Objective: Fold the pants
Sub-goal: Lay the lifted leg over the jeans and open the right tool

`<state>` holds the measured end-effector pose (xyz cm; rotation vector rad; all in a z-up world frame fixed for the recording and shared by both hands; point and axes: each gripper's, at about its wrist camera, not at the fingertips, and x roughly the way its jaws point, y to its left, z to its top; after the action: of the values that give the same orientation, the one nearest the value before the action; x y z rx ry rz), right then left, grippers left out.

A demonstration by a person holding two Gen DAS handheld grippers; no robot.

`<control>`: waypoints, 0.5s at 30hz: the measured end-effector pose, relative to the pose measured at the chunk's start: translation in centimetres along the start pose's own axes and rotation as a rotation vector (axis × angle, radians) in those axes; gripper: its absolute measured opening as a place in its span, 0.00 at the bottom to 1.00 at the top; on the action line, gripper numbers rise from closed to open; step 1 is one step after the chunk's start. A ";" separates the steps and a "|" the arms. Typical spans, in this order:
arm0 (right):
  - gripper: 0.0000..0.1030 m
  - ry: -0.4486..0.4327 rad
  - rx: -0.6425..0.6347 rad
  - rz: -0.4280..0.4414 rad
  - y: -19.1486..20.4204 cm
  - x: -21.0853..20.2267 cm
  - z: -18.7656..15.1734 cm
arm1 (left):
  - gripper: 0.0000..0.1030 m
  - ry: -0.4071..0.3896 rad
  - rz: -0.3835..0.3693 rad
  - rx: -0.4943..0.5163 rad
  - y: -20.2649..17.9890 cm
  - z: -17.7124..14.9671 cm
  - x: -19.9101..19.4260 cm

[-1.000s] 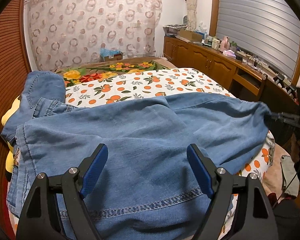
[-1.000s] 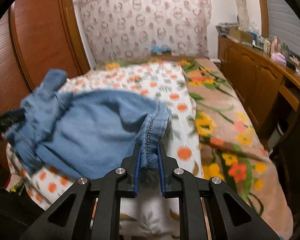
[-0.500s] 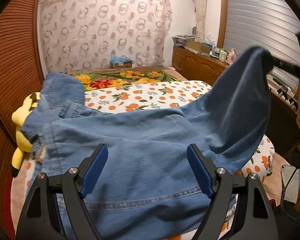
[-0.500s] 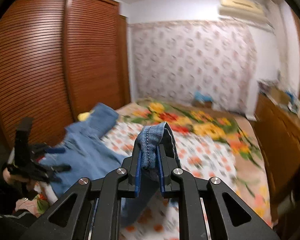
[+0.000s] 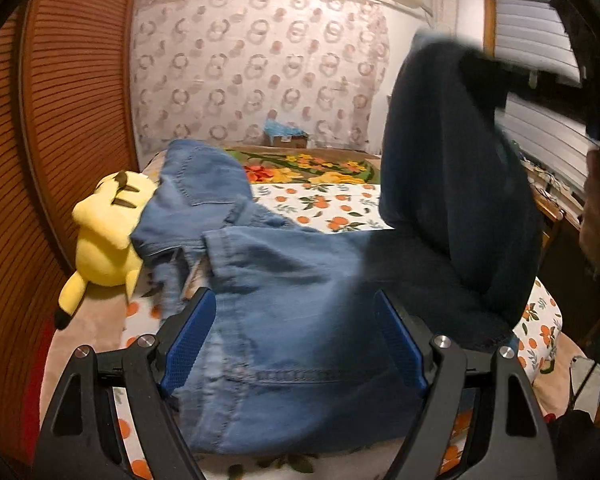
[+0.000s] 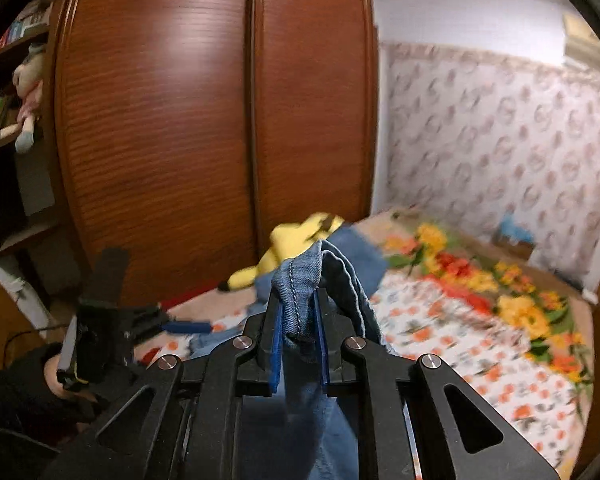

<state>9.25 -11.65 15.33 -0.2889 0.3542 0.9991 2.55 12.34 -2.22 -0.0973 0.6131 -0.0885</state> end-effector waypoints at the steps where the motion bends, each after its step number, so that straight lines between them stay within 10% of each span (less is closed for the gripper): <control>1: 0.21 0.017 0.004 0.014 0.1 0.9 -0.3 | 0.80 0.002 0.003 -0.006 0.4 -0.1 0.1; 4: 0.43 0.072 0.031 0.014 -1.0 2.7 -1.3 | 0.80 0.010 0.007 -0.011 0.9 -0.5 0.5; 15: 0.43 0.133 0.116 -0.115 -3.3 5.2 -3.4 | 0.80 0.056 -0.018 0.026 -0.8 -1.8 2.3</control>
<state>14.06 -10.74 10.32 -0.2682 0.5096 0.8450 3.34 11.23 -4.85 -0.0755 0.6669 -0.1168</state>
